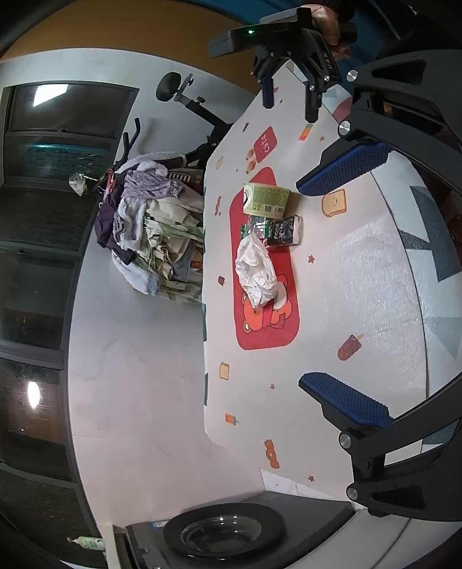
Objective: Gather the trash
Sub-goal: 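Raise both tools back over the table toward the remaining cup and tissue, then grasp the green-and-white cup by its rim with the right gripper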
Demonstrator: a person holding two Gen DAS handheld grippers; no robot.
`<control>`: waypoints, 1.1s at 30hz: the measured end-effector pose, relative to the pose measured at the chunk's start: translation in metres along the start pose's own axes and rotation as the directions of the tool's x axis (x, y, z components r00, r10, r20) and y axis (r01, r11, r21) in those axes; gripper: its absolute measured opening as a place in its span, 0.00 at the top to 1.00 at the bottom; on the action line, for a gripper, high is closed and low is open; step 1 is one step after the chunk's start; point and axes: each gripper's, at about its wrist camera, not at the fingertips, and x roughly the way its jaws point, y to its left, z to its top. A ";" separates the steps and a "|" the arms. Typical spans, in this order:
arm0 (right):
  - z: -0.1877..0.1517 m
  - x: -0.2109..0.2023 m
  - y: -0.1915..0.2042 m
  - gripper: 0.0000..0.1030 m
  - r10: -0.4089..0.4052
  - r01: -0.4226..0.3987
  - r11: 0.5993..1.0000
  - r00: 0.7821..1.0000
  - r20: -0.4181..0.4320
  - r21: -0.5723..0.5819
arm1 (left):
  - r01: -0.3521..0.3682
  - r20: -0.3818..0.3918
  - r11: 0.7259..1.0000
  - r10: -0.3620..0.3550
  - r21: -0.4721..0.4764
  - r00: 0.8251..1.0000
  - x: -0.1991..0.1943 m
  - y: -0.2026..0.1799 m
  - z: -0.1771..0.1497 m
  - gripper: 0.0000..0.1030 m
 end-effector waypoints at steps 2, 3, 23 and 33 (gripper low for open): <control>0.008 0.004 0.000 0.06 -0.003 0.003 1.000 1.000 -0.008 -0.019 | -0.007 -0.012 1.000 0.007 -0.008 1.000 0.004 0.005 0.001 0.06; 0.011 0.006 0.000 0.06 -0.007 0.006 1.000 1.000 -0.012 -0.029 | -0.009 -0.019 1.000 0.008 -0.010 1.000 0.007 0.007 0.000 0.06; 0.132 0.116 -0.003 0.06 0.026 -0.064 0.978 0.982 -0.188 -0.199 | 0.029 -0.117 0.996 -0.039 -0.089 0.992 0.064 0.032 -0.011 0.06; 0.106 0.143 -0.013 0.28 0.108 -0.146 0.981 0.958 -0.266 -0.125 | 0.058 -0.136 0.993 -0.072 -0.104 0.988 0.080 0.029 -0.009 0.06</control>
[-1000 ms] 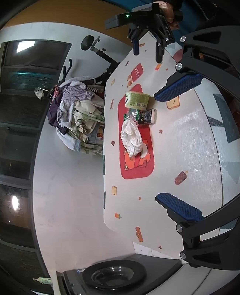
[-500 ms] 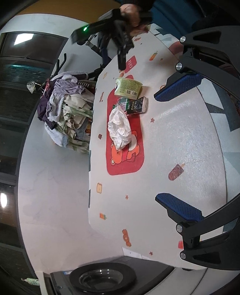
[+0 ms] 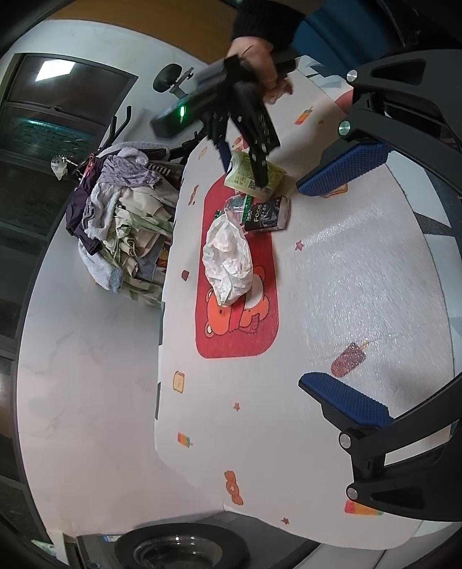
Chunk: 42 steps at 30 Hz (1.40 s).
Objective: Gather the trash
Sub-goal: 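Grasp the green-and-white cup by its rim with the right gripper, then grasp the white crumpled tissue with the left gripper while the right gripper holds the cup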
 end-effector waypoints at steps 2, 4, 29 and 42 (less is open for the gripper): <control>-0.018 -0.008 -0.007 0.28 0.016 -0.019 0.998 0.999 0.047 0.064 | 0.003 -0.006 1.000 -0.003 -0.003 1.000 0.005 -0.002 0.000 0.06; -0.039 -0.014 -0.014 0.28 0.018 -0.029 0.993 0.996 0.087 0.118 | 0.010 -0.011 1.000 -0.010 -0.007 1.000 0.009 -0.005 0.000 0.06; -0.170 -0.044 -0.025 0.26 0.028 -0.155 0.876 0.962 0.272 0.457 | 0.089 -0.067 0.995 -0.092 -0.035 0.994 0.033 -0.040 0.005 0.06; -0.162 -0.035 -0.022 0.25 -0.012 -0.114 0.889 0.962 0.272 0.444 | 0.135 -0.086 0.973 -0.153 -0.188 0.985 0.065 -0.016 0.020 0.07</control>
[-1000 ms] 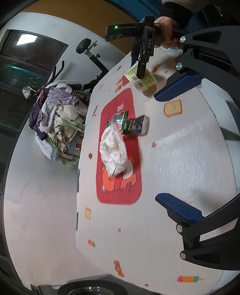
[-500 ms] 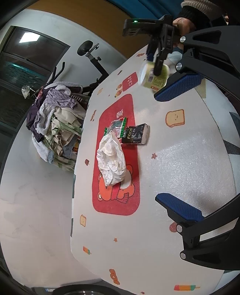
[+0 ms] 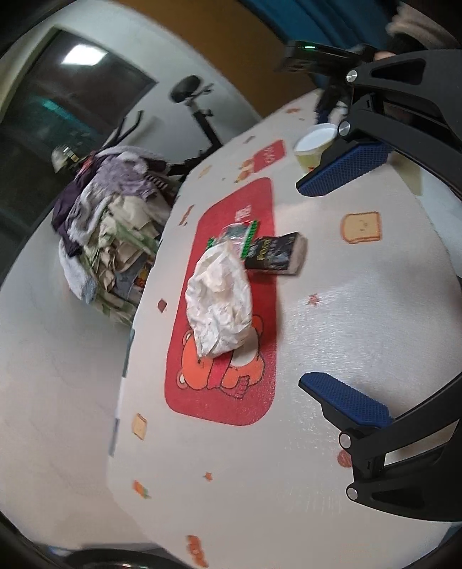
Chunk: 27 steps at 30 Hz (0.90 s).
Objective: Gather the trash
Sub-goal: 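Grasp the white crumpled tissue with the left gripper while the right gripper holds the cup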
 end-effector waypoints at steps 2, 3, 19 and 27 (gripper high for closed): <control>0.001 -0.004 0.000 0.25 -0.007 0.007 1.000 1.000 0.021 -0.005 | 0.024 -0.005 0.997 -0.024 -0.079 1.000 0.010 0.012 0.010 0.16; 0.002 -0.005 -0.001 0.25 -0.012 0.012 1.000 1.000 0.029 -0.003 | 0.023 -0.005 0.995 -0.024 -0.093 1.000 0.013 0.015 0.013 0.17; -0.005 -0.032 -0.019 0.25 -0.035 0.030 0.998 0.994 0.104 0.054 | -0.130 -0.103 0.991 0.132 0.029 0.986 0.086 0.017 0.046 0.75; -0.006 -0.049 -0.012 0.25 -0.026 0.020 0.999 0.990 0.136 0.050 | -0.134 -0.023 0.975 0.140 0.176 0.990 0.022 -0.009 0.033 0.76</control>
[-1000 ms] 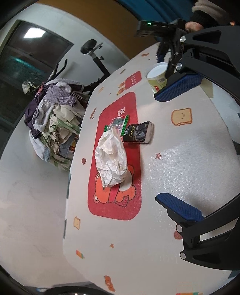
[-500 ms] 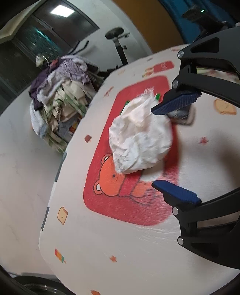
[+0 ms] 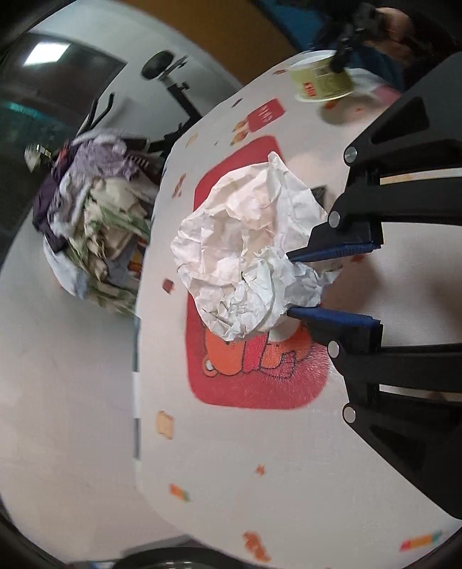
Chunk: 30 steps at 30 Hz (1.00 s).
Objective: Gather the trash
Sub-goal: 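Grasp the white crumpled tissue with the left gripper while the right gripper holds the cup, then lower the tissue and cup into the brown bin and release both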
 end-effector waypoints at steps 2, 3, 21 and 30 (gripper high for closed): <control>-0.001 -0.005 0.003 0.25 0.004 -0.004 1.000 1.000 0.005 0.002 | -0.002 0.016 0.999 0.001 0.038 1.000 -0.019 -0.010 -0.006 0.76; -0.002 -0.008 0.005 0.25 0.006 -0.006 1.000 1.000 0.008 0.002 | -0.002 0.023 0.999 0.001 0.052 1.000 -0.028 -0.014 -0.009 0.76; -0.052 -0.074 0.044 0.25 0.042 -0.039 0.998 0.998 0.052 -0.051 | 0.063 0.036 0.972 -0.073 0.227 0.997 -0.127 -0.089 -0.132 0.76; -0.089 -0.098 0.053 0.25 0.064 -0.060 0.996 0.997 0.051 -0.071 | 0.082 -0.003 0.966 -0.084 0.243 0.997 -0.141 -0.104 -0.199 0.76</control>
